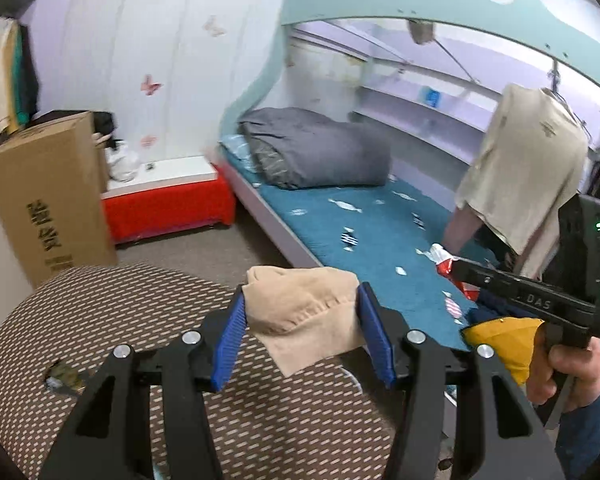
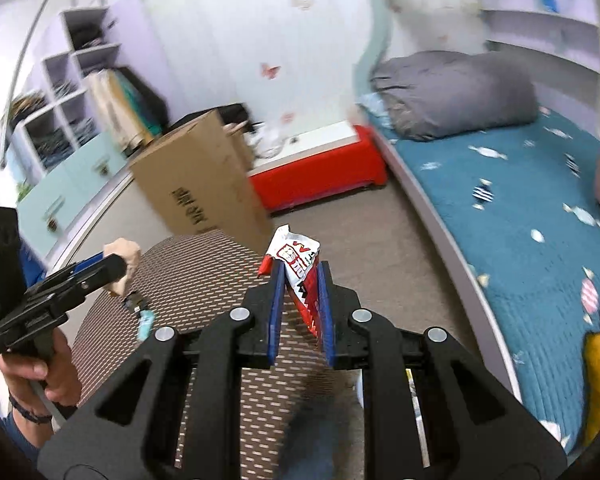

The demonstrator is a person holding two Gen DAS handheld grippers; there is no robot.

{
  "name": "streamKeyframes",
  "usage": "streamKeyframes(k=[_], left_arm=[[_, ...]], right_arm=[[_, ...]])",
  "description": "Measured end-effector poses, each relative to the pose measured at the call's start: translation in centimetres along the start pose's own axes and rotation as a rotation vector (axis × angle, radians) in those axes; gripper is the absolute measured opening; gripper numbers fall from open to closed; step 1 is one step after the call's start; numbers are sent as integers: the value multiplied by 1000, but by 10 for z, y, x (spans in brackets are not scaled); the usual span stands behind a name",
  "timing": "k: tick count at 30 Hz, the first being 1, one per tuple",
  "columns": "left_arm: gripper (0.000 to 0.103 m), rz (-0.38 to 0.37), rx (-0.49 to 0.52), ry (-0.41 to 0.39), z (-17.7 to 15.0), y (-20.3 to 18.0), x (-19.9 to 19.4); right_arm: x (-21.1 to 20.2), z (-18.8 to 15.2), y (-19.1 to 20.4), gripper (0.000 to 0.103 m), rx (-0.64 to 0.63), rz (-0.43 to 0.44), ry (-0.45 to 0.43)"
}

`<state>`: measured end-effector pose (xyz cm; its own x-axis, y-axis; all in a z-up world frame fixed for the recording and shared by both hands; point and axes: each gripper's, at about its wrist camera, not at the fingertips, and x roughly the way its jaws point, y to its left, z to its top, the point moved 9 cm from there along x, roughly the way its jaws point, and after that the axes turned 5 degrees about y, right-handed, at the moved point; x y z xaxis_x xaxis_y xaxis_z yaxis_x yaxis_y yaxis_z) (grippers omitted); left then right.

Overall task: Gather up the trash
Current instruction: 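Carry the tan paper and red wrapper over the bucket and release both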

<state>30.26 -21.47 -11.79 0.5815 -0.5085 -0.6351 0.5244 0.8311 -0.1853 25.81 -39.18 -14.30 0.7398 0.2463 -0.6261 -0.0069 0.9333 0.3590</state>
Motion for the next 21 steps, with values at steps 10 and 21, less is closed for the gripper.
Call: streamKeyframes(k=[10, 21], left_arm=[[54, -88, 55, 117, 1, -76, 81], [54, -77, 117, 343, -38, -104, 183]], right_arm=[[10, -20, -84, 17, 173, -39, 17], [76, -43, -141, 17, 311, -34, 123]])
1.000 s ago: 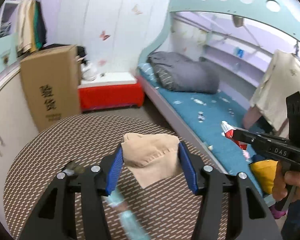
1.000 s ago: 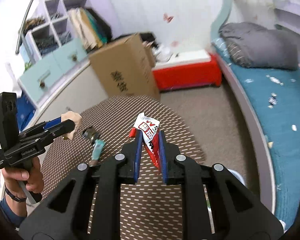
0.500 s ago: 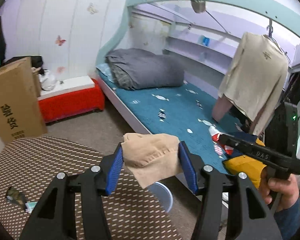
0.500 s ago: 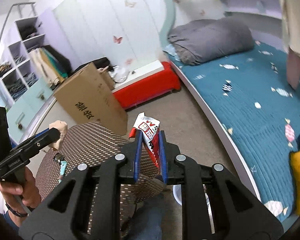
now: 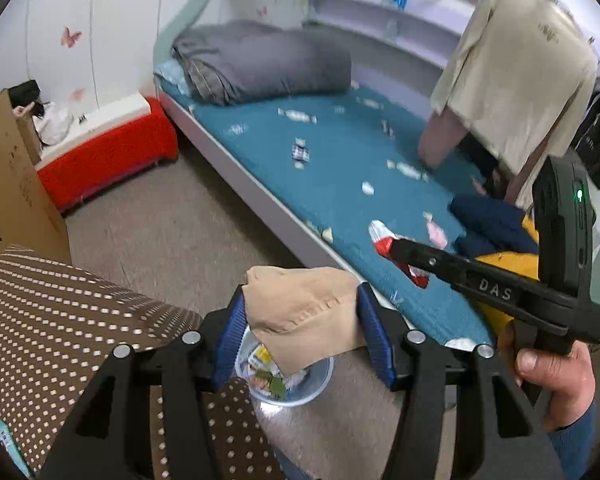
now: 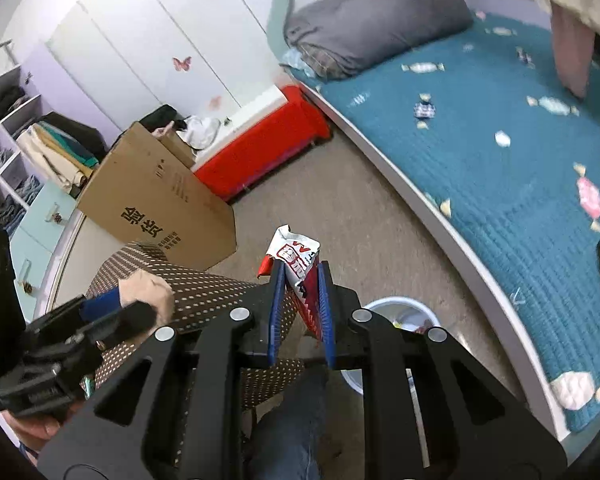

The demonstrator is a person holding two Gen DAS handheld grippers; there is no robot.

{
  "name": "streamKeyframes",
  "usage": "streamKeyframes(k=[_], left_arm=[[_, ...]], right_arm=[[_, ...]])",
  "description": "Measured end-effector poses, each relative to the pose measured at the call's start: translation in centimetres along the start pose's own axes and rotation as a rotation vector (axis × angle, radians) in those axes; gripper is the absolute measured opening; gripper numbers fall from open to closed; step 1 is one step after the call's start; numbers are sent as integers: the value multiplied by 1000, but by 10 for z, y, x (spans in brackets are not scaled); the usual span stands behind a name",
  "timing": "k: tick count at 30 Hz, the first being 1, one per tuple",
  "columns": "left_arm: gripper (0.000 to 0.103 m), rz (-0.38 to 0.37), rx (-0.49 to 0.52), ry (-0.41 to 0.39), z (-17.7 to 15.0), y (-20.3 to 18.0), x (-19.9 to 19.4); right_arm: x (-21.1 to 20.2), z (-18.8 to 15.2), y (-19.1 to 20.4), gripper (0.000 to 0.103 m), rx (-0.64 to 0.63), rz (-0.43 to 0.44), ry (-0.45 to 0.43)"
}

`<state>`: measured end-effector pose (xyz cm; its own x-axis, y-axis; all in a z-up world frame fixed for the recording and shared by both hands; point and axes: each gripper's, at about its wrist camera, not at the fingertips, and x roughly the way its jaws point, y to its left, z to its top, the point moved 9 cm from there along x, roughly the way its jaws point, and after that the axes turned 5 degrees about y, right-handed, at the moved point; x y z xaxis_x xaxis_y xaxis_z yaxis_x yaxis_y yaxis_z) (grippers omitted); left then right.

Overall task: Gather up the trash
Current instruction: 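Carry the tan paper and red wrapper over the bucket and release both, then move both open tools back to the table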

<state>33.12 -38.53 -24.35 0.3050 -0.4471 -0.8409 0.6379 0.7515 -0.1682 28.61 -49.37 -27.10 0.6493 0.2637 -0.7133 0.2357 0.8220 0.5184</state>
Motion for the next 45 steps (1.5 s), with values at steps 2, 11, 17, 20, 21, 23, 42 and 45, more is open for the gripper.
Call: streamKeyframes(k=[2, 11, 17, 20, 21, 23, 42, 45], left_arm=[[54, 3, 10, 41, -2, -1, 17], [58, 36, 120, 232, -15, -9, 78], [90, 68, 107, 225, -13, -2, 80], [91, 78, 78, 208, -12, 3, 75], [91, 83, 68, 196, -10, 4, 72], [91, 87, 44, 165, -8, 8, 63], [94, 118, -71, -129, -16, 38, -80], [94, 117, -101, -169, -22, 50, -106]], right_arm=[[14, -2, -10, 17, 26, 3, 24], [64, -14, -43, 27, 125, 17, 128], [74, -23, -61, 74, 194, 34, 153], [69, -25, -64, 95, 207, 25, 140], [65, -25, -64, 97, 208, 17, 130], [56, -25, -62, 97, 196, -18, 117], [-37, -14, 58, 97, -62, -144, -67], [-49, -16, 84, 97, -107, -141, -94]])
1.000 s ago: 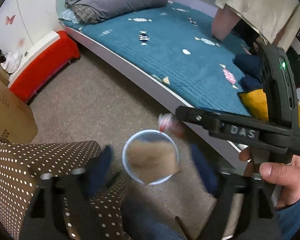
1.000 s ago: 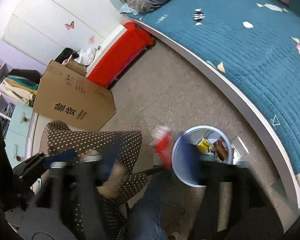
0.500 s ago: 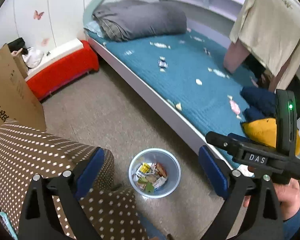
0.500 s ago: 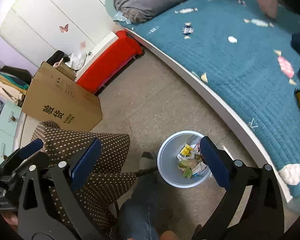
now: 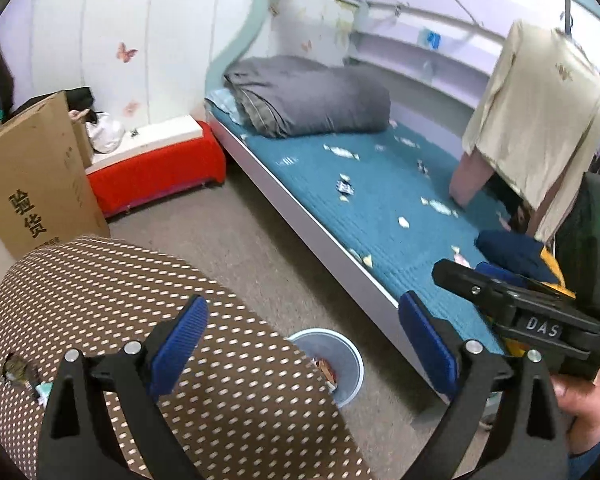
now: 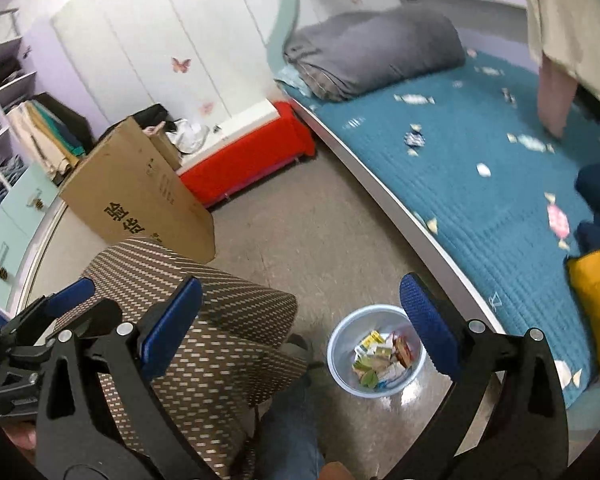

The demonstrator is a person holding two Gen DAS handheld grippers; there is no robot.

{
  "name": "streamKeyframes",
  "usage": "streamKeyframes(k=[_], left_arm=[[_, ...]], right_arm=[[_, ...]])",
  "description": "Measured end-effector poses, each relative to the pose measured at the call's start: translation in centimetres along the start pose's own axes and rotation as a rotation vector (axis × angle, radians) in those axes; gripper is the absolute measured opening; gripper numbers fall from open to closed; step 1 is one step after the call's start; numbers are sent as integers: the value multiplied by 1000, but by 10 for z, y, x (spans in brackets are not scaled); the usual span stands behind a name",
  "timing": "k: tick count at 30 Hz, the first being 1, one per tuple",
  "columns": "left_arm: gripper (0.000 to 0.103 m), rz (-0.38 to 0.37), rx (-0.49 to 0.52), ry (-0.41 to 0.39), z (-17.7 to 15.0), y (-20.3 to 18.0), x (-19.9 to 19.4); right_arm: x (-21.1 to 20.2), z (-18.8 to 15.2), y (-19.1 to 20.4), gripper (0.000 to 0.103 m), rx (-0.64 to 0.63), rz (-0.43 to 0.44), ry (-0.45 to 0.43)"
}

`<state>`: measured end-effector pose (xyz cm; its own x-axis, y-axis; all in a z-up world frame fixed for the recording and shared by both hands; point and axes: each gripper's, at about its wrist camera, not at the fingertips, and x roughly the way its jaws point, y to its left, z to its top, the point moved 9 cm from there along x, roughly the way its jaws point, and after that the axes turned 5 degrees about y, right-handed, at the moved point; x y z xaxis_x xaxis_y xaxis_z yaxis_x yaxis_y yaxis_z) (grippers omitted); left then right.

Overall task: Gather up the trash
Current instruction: 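Move both open tools back to the table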

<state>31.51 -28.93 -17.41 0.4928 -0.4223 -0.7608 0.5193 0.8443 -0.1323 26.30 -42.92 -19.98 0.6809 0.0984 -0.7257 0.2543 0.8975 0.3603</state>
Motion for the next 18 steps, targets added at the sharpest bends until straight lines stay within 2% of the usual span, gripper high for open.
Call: streamKeyframes(k=[9, 18], left_arm=[[95, 29, -90, -109, -7, 58, -68], [97, 102, -160, -225, -19, 111, -135]], right_arm=[[-33, 3, 79, 97, -138, 19, -68], [-62, 2, 148, 97, -240, 36, -133]])
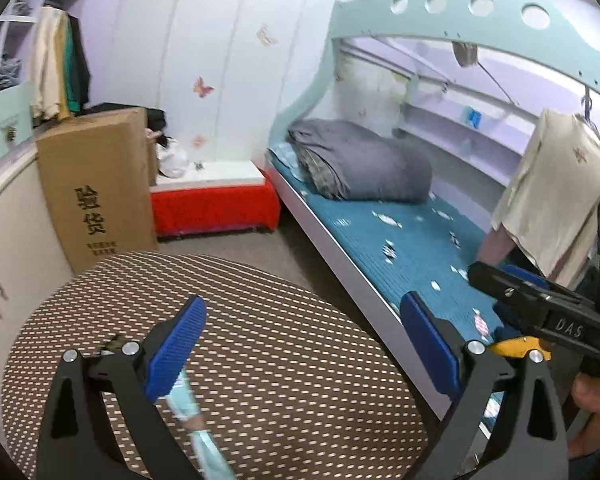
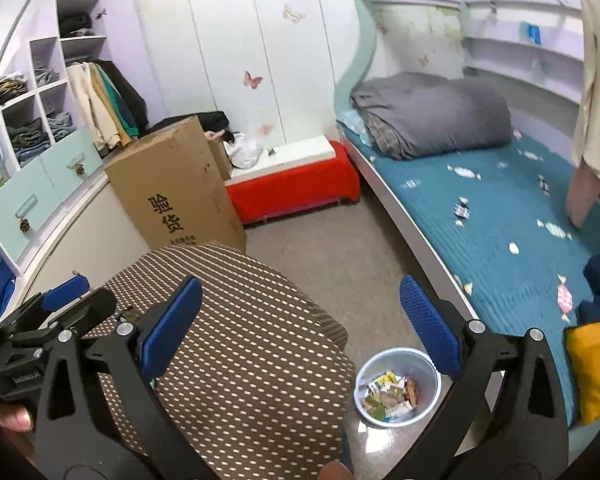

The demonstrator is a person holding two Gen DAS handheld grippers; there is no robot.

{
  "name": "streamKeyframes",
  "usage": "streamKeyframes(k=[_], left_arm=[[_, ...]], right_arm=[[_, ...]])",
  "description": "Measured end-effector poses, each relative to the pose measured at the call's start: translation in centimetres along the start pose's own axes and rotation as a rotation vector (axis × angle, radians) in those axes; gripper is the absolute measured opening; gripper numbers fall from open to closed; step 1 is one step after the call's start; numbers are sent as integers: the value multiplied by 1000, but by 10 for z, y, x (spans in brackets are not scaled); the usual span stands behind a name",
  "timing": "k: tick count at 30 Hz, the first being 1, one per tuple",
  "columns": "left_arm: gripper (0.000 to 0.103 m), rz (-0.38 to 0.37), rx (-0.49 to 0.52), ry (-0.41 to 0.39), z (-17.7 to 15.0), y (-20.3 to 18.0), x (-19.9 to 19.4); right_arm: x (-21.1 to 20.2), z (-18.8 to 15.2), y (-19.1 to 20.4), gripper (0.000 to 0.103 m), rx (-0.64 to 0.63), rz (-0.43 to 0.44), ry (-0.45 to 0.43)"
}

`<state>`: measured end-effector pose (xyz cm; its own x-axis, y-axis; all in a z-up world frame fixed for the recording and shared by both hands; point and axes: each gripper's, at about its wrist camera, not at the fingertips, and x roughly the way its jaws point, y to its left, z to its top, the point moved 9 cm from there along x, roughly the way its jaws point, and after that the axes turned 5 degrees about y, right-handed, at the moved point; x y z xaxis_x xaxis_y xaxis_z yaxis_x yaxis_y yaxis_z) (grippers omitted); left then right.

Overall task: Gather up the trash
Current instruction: 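Move both open tools back to the table, then grasp the dark snack wrapper with the left tool while the right tool grasps the teal tube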

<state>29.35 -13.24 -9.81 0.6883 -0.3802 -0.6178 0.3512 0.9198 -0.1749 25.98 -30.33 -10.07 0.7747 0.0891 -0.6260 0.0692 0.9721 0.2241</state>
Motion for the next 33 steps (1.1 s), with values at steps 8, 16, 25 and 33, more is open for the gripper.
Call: streamKeyframes(k=[8, 16, 25, 33], left_arm=[[97, 100, -66, -87, -8, 71, -50], [97, 206, -97, -59, -38, 138, -64], [97, 243, -175, 37, -94, 196, -49], [97, 243, -186, 102, -117, 219, -24]], right_arm=[[-9, 2, 58, 97, -85, 28, -34], [35, -48, 128, 97, -184, 107, 136], [103, -117, 181, 96, -256, 121, 309], [144, -157, 201, 69, -293, 132, 426]])
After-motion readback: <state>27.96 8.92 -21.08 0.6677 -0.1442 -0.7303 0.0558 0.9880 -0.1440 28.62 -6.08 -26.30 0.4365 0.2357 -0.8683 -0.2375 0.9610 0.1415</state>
